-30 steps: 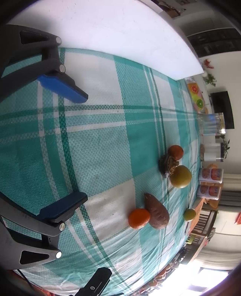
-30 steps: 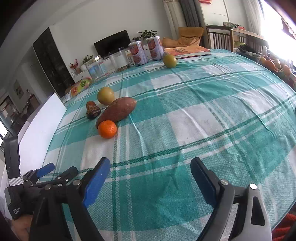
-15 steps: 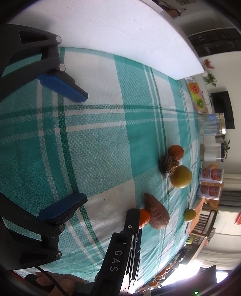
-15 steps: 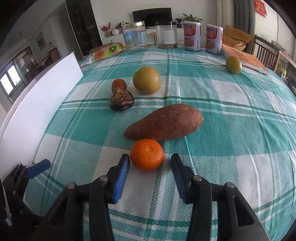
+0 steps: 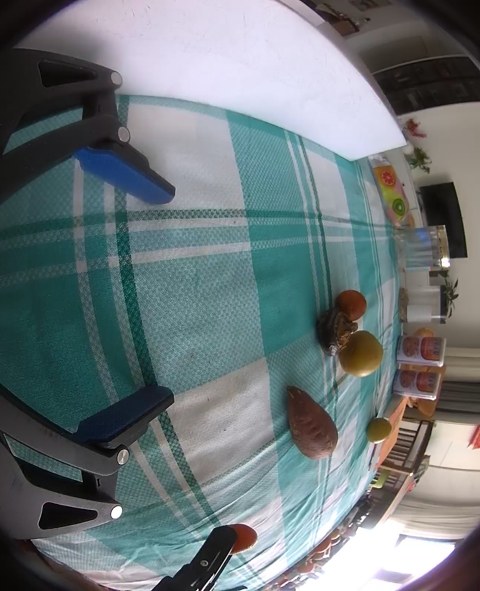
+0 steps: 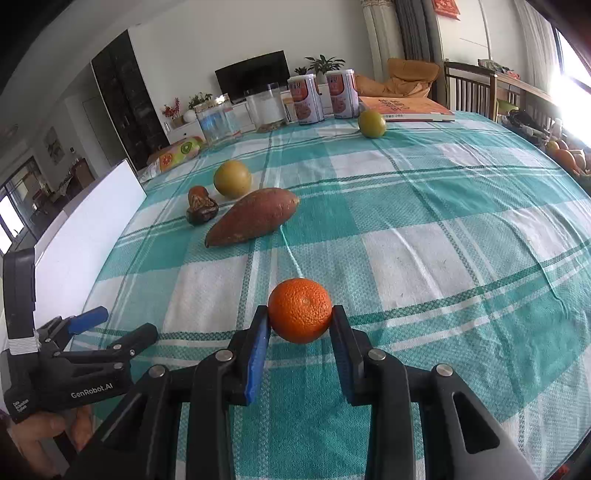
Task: Organize fruits
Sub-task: 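Grasp the second sweet potato with the left tool while the right tool holds the tangerine, then carry the sweet potato and tangerine over the white box and open both tools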
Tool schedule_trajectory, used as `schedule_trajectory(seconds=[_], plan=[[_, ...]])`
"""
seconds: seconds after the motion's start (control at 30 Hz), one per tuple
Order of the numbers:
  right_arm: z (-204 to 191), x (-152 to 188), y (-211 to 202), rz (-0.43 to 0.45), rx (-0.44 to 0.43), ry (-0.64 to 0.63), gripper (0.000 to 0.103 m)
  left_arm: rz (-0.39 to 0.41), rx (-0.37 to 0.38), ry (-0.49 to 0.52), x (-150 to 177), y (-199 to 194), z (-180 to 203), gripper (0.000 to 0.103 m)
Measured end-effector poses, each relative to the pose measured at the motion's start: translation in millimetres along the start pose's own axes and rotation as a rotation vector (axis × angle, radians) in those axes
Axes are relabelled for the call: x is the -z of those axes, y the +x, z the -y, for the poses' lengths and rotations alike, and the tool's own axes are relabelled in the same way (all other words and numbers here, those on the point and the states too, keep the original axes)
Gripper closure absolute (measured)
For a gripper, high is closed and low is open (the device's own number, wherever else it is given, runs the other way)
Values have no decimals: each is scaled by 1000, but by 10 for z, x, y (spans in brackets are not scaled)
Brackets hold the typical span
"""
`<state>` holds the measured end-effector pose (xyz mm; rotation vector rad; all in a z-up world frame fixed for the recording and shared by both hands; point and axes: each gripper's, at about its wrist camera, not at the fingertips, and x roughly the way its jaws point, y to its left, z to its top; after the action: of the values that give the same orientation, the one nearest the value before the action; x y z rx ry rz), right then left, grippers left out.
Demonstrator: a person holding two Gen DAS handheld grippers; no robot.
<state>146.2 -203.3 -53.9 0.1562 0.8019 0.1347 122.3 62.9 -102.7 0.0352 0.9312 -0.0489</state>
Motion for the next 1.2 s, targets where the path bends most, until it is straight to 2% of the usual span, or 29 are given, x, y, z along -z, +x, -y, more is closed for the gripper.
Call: schedule_trajectory(seconds=[0.1, 0.17, 0.23, 0.33, 0.5, 0.63, 0.67, 0.7, 0.73, 0.83, 0.93, 1.07, 1.2], plan=[[4, 16, 53, -18, -20, 13, 70, -6, 10, 5, -1, -17, 12, 4], [32, 20, 40, -10, -19, 29, 70, -30, 64, 14, -45, -58, 84, 5], [86, 19, -8, 11, -18, 55, 70, -6, 118, 45, -177, -146, 242, 5], [217, 15, -71, 36, -11, 111, 70, 47, 146, 147, -512, -210, 586, 5], [423, 23, -96, 43, -9, 208, 70, 21, 126, 286, -1024, 159, 1054, 5], [473, 30, -121, 48, -9, 231, 70, -53, 109, 354, -1121, 486, 1234, 6], [470, 31, -121, 47, -8, 229, 70, -52, 104, 358, -1124, 509, 1246, 9], [470, 33, -120, 47, -9, 229, 70, -47, 108, 358, -1116, 503, 1246, 18], [469, 34, -120, 46, -9, 227, 70, -57, 116, 357, -1112, 505, 1244, 48], [468, 35, -111, 43, -10, 227, 70, -76, 107, 331, -1082, 492, 1188, 59], [491, 38, -108, 41, -11, 237, 70, -115, 118, 225, -958, 371, 995, 61], [476, 33, -107, 41, -25, 234, 70, -201, 182, 44, -624, 68, 606, 61], [325, 23, -67, 23, -63, 169, 69, -212, 191, -16, -222, -232, 325, 61]])
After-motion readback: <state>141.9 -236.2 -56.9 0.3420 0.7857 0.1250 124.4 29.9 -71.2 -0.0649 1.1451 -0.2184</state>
